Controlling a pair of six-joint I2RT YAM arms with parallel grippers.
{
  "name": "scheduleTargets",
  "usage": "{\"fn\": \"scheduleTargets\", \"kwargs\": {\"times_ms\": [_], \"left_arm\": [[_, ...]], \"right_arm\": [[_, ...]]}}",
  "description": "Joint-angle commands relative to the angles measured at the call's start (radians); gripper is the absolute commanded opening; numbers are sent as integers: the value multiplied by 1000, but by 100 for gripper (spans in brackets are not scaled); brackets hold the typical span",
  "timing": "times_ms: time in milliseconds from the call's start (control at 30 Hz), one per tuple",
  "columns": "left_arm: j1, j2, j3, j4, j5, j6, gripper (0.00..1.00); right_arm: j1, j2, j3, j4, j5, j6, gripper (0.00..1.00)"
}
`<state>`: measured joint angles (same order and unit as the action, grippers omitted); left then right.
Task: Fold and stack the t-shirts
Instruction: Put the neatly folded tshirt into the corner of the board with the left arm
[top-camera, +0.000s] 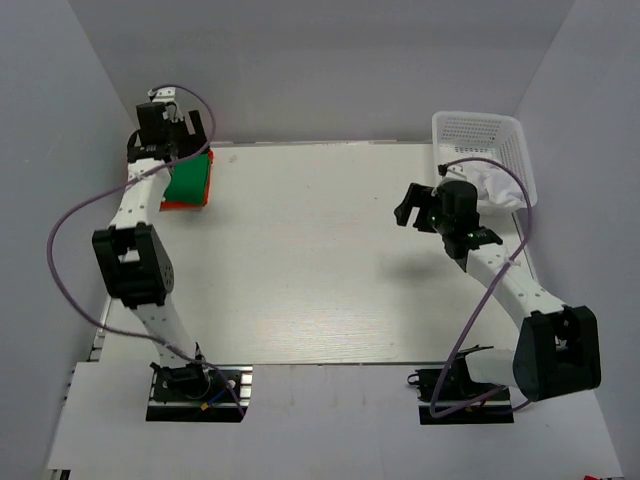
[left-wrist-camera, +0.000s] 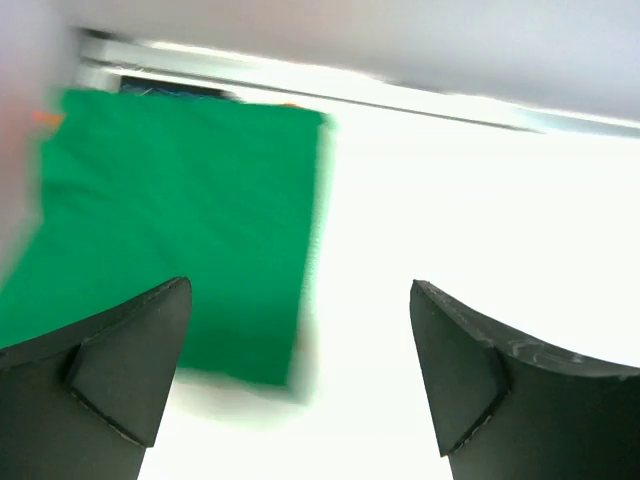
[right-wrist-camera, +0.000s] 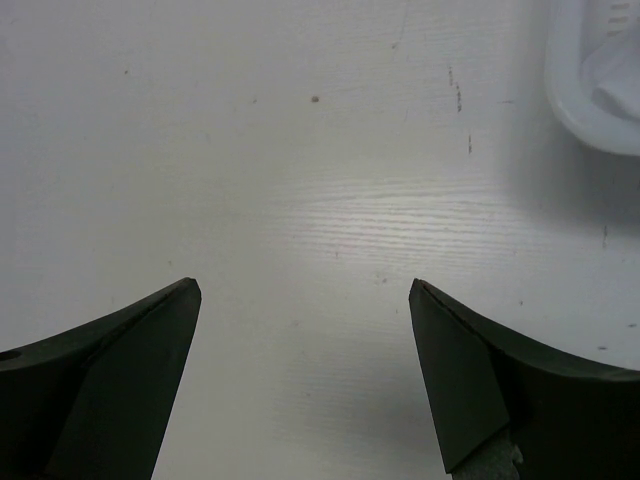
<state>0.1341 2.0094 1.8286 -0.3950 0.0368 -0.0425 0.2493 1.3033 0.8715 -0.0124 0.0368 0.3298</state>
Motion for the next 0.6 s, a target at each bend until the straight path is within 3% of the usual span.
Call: {"fn": "scheduleTargets", "kwargs": {"times_ms": [0, 133, 167, 267, 367, 567], "left_arm": [[-100, -272, -226, 109, 196, -190, 100], [-226, -544, -605, 235, 172, -289, 100], [-249, -652, -767, 298, 172, -312, 100], [-312, -760, -1004, 347, 161, -382, 100], [-332, -817, -1095, 347, 176, -392, 100], [-341, -890, -1108, 289, 154, -372, 100]], "right_arm": [[4, -64, -78, 84, -96, 29, 91], [7, -93, -165, 92, -182, 49, 91], [7, -122, -180, 98, -222, 55, 91], [4, -169, -250, 130, -255, 58, 91], [4, -177, -290, 147, -256, 80, 91], [1, -248, -345, 184, -216, 104, 91]]}}
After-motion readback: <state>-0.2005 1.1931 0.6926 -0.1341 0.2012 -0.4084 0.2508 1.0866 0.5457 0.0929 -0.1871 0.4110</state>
